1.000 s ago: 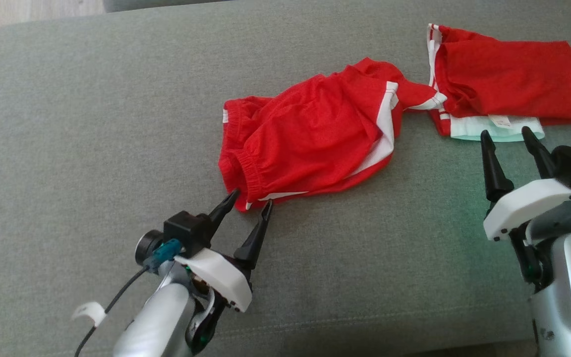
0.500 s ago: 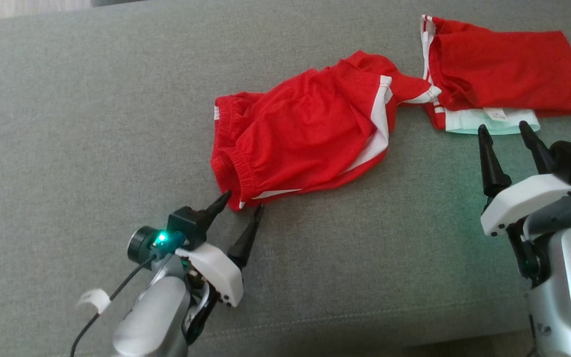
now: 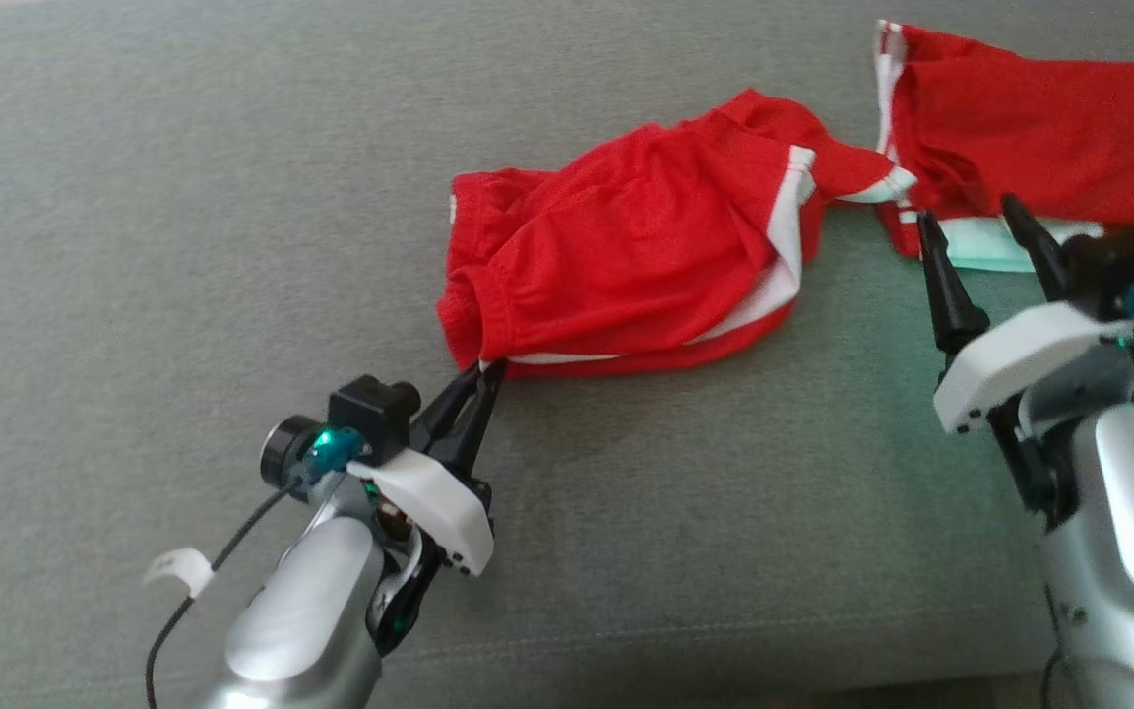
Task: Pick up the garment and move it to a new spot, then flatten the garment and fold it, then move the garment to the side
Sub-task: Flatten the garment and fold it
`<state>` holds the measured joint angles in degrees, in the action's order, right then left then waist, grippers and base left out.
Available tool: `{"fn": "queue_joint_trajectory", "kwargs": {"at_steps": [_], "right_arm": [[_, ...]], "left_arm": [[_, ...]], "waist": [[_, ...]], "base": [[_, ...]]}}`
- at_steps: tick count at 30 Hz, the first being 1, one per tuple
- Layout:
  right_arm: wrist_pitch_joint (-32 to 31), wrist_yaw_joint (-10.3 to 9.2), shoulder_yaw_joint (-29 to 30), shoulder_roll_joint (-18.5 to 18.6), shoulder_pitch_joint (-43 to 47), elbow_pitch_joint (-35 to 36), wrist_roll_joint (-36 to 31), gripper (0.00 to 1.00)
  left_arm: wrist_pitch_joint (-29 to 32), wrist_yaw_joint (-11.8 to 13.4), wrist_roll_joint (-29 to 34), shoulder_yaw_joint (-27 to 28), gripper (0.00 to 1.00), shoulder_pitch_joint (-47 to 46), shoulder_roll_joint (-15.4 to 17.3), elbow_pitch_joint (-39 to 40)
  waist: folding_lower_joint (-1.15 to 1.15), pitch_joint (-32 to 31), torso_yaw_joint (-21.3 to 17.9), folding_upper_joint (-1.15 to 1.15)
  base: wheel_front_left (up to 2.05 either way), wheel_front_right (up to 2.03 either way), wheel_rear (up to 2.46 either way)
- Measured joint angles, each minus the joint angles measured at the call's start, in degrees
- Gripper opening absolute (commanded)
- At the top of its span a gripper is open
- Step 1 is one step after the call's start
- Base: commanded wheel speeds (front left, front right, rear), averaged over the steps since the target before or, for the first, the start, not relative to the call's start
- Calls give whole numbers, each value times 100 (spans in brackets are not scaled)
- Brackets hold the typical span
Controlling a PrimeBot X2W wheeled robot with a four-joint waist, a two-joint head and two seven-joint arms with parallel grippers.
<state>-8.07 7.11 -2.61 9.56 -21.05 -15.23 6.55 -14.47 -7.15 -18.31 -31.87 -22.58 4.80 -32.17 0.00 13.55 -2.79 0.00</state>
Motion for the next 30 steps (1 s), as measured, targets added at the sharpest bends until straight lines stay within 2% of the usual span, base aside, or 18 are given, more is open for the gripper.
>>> {"fn": "queue_joint_trajectory", "kwargs": {"at_steps": [7, 15, 24, 30], "right_arm": [[-60, 0, -869, 714, -653, -720, 352, 100], [-51, 0, -2377, 1506, -1367, -1462, 1283, 100], [-51, 0, -3568, 1916, -1785, -1635, 2270, 100], [-49, 0, -3992, 2111, -1853, -1596, 2754, 100]], "left_arm": [[0, -35, -94, 96, 0, 21, -8, 220], [0, -35, -109, 41, 0, 5, -76, 311], [0, -35, -152, 9, 0, -8, -124, 342], [0, -35, -152, 11, 0, -8, -141, 335]], "waist": [[0, -2, 372, 0], [0, 182, 794, 0], [0, 319, 950, 0], [0, 290, 928, 0]], "base": [[0, 0, 0], [0, 0, 0], [0, 0, 0], [0, 0, 0]]}}
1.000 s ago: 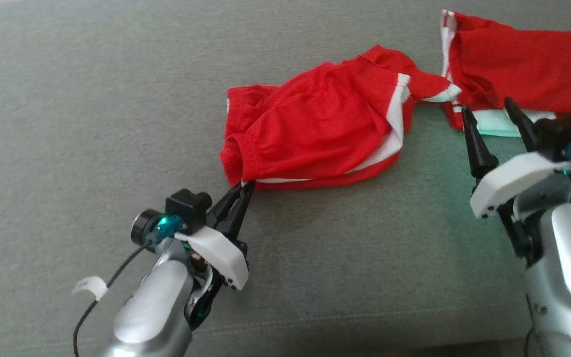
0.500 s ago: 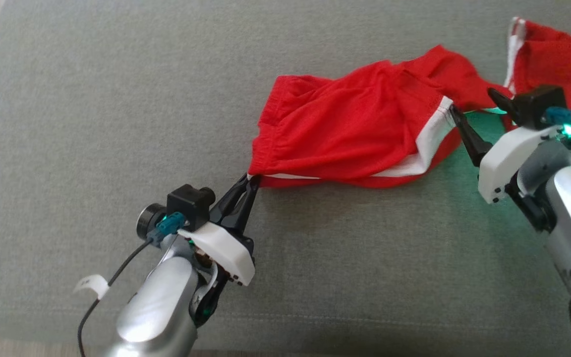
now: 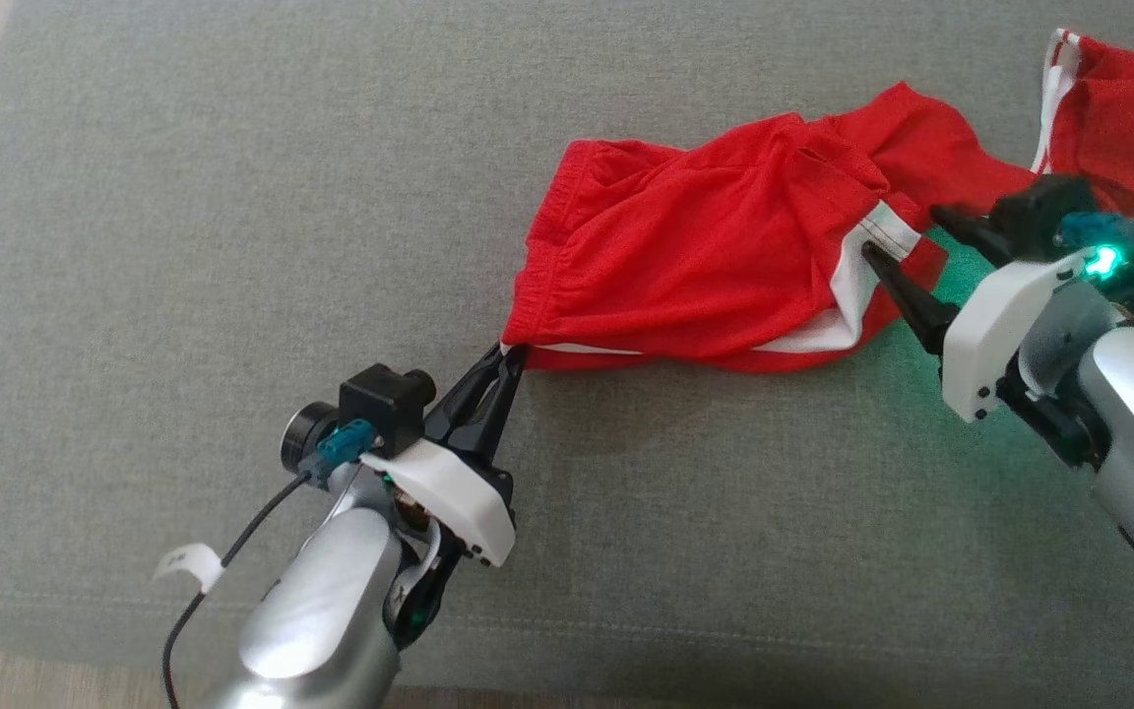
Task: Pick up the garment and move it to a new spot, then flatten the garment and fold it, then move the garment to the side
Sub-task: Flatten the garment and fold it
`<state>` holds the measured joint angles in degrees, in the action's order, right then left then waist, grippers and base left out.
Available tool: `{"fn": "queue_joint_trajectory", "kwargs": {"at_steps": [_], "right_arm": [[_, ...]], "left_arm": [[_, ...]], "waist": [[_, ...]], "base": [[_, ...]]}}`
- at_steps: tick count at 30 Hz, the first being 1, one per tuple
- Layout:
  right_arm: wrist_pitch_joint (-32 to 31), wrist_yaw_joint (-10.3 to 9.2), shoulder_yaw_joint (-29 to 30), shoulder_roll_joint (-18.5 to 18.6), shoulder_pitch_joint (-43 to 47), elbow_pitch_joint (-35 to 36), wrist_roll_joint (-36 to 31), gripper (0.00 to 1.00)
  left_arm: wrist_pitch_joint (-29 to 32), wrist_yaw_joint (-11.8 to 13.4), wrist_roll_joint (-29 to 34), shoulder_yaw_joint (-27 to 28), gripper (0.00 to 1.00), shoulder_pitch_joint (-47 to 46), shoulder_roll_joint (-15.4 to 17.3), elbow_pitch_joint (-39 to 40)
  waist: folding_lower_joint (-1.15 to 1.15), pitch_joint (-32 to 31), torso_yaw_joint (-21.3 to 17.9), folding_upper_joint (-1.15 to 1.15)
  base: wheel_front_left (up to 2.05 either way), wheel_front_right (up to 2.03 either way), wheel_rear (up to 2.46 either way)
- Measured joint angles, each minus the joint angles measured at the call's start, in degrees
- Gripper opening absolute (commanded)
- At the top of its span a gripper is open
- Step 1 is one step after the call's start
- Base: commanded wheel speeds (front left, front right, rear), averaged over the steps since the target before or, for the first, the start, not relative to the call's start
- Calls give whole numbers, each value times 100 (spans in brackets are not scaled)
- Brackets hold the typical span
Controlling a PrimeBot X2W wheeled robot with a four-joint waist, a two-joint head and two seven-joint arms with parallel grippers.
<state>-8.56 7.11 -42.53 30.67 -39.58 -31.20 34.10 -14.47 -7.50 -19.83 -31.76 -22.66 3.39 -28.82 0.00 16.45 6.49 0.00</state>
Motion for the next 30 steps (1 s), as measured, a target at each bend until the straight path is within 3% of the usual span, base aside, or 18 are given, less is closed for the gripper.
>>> {"fn": "queue_joint_trajectory", "kwargs": {"at_steps": [17, 18, 20, 30], "right_arm": [[154, 0, -901, 127, -435, -110, 813, 100], [154, 0, -938, 127, -449, -118, 856, 51], [154, 0, -1024, 127, -469, -137, 933, 0], [356, 0, -1278, 257, -548, -204, 1211, 0]], "left_arm": [[0, 0, 1, -64, 0, -143, -7, -23], [0, 0, 0, -64, 0, -143, -7, -27], [0, 0, 0, -65, 0, -143, -7, -38], [0, 0, 0, -35, 0, -124, -7, -133]], "waist": [[0, 72, 4, 0], [0, 69, 16, 0], [0, 58, 33, 0], [0, -145, -35, 0]], "base": [[0, 0, 0], [0, 0, 0], [0, 0, 0], [0, 0, 0]]}}
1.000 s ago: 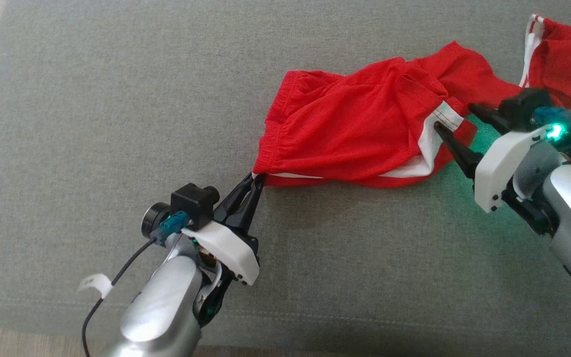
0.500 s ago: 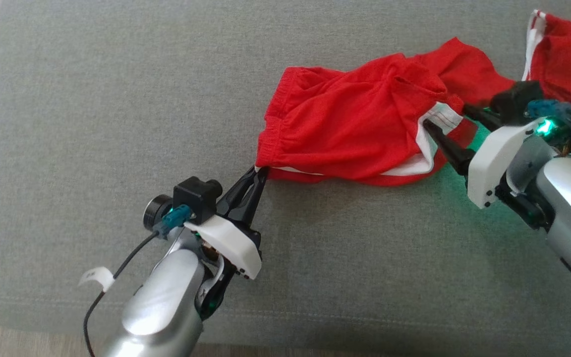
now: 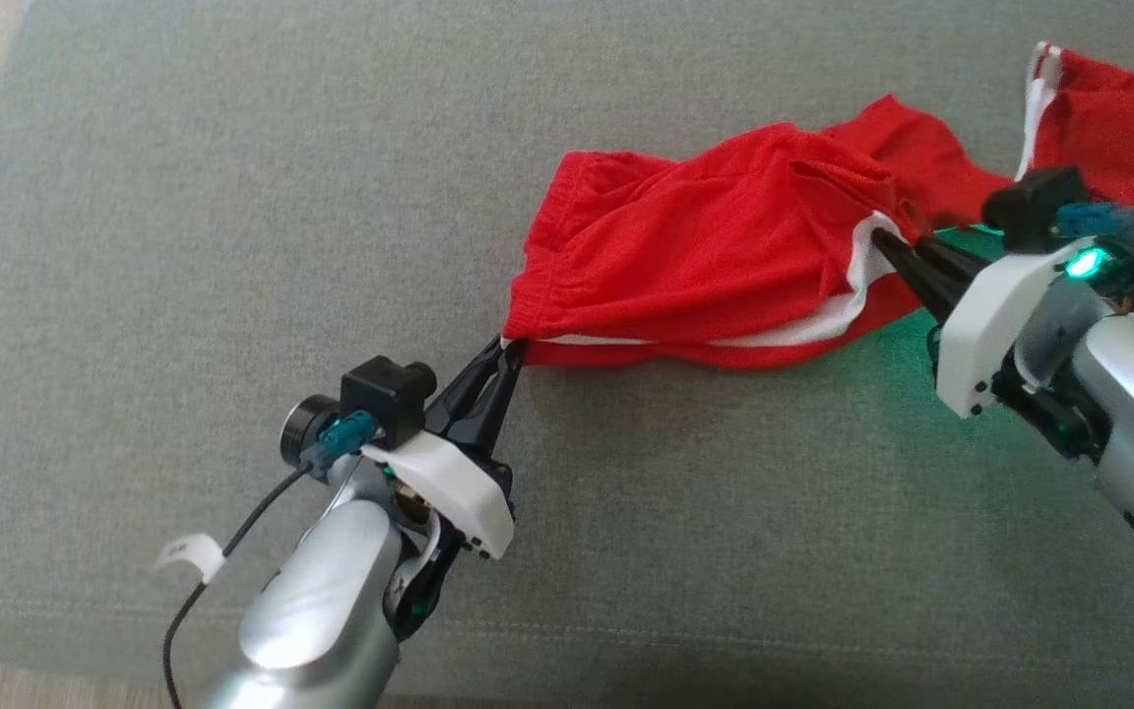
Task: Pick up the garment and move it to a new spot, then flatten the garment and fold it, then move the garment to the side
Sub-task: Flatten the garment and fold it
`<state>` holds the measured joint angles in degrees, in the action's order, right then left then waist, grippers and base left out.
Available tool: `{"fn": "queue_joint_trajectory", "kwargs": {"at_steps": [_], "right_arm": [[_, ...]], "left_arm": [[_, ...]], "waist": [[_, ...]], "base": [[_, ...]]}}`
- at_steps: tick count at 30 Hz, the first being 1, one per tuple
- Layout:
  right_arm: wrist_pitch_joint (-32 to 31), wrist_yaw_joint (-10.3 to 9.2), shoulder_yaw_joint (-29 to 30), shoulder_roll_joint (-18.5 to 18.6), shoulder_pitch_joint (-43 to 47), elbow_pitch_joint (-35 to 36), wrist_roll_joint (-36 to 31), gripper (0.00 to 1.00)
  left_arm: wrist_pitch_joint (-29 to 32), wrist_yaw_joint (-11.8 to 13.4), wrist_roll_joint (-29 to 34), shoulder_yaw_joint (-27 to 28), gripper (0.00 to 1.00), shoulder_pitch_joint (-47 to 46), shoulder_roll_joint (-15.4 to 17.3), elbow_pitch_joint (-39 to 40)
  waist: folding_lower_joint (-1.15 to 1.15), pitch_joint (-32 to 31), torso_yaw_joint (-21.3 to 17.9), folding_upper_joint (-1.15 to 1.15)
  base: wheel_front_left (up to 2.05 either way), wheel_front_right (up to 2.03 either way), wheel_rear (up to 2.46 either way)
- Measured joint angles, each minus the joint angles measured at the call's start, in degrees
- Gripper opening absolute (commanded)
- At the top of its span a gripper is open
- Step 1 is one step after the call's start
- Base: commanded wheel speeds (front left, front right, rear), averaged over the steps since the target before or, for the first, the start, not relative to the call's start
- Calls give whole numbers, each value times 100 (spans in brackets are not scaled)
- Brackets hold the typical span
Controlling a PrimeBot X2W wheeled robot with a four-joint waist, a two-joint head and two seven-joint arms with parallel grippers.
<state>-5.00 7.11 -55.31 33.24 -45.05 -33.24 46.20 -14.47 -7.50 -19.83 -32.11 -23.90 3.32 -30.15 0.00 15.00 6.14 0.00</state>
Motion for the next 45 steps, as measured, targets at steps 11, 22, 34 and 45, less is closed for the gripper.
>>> {"fn": "queue_joint_trajectory", "kwargs": {"at_steps": [11, 22, 34, 45], "right_arm": [[571, 0, 263, 321, 209, 293, 402, 0], [957, 0, 810, 290, 1018, 82, 519, 14], [1011, 0, 1656, -357, 1650, -730, 79, 100], [1155, 0, 2529, -675, 2143, -385, -720, 100]], "left_arm": [[0, -1, -234, 415, 0, 279, 24, 324], [0, -1, -254, 671, 0, 504, 54, 627], [0, 0, -252, 446, 0, 631, 136, 210], [0, 0, -252, 433, 0, 628, 136, 142]], "waist": [[0, -481, -201, 0], [0, -743, -374, 0], [0, -660, -587, 0], [0, -636, -634, 0]], "base": [[0, 0, 0], [0, 0, 0], [0, 0, 0], [0, 0, 0]]}}
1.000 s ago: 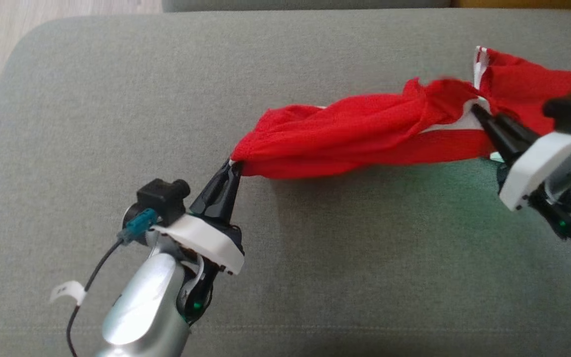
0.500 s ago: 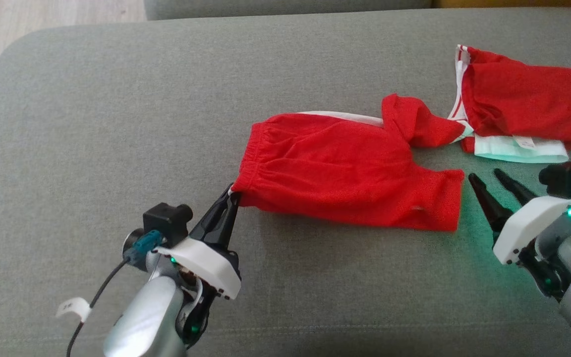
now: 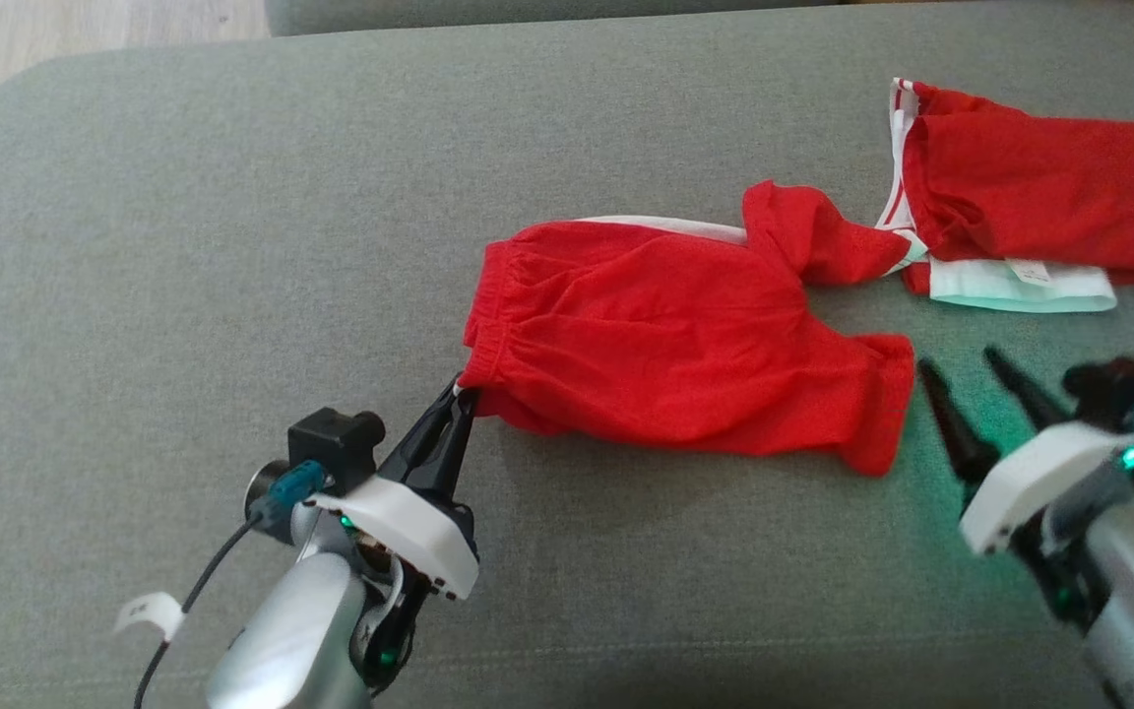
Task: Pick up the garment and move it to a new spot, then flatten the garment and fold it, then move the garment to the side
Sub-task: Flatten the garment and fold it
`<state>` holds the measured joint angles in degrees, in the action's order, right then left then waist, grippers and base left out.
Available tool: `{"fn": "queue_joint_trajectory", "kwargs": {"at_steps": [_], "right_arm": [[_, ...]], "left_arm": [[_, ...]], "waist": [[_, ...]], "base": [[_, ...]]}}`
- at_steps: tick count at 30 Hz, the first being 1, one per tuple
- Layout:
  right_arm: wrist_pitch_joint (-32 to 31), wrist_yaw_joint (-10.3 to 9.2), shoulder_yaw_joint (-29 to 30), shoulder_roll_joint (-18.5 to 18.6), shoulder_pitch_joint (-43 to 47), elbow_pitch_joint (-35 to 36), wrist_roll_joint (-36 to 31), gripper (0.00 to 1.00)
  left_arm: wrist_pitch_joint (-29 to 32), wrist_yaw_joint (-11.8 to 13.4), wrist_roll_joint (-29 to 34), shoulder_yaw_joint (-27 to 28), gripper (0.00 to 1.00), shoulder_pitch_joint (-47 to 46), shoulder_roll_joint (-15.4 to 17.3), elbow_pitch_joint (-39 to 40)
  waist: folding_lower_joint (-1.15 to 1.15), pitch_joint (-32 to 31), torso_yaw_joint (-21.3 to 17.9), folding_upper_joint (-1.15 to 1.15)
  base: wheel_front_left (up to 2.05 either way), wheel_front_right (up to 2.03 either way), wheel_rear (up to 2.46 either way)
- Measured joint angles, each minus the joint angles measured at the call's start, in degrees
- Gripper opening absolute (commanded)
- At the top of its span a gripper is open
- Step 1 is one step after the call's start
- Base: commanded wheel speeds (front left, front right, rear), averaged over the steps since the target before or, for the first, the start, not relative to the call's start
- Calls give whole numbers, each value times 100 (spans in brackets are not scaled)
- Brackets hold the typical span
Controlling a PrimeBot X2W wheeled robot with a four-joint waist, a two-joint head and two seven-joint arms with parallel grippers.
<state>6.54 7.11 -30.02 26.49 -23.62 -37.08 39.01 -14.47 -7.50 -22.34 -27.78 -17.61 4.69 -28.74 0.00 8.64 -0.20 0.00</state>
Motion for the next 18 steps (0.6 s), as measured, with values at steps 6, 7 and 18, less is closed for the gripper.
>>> {"fn": "queue_joint_trajectory", "kwargs": {"at_steps": [6, 7, 18], "right_arm": [[-48, 0, 157, -278, 628, 804, -843, 100], [-60, 0, 163, -301, 643, 938, -920, 100], [-967, 0, -244, -348, 684, 1464, -1648, 100]], "left_arm": [[0, 0, 0, 4, 0, 0, -3, -2], [0, 0, 0, 3, 0, 0, -3, -4], [0, 0, 0, -68, 0, -22, -9, -48]], "waist": [[0, 45, -36, 0], [0, 45, -35, 0], [0, 111, 131, 0]], "base": [[0, 0, 0], [0, 0, 0], [0, 0, 0]]}}
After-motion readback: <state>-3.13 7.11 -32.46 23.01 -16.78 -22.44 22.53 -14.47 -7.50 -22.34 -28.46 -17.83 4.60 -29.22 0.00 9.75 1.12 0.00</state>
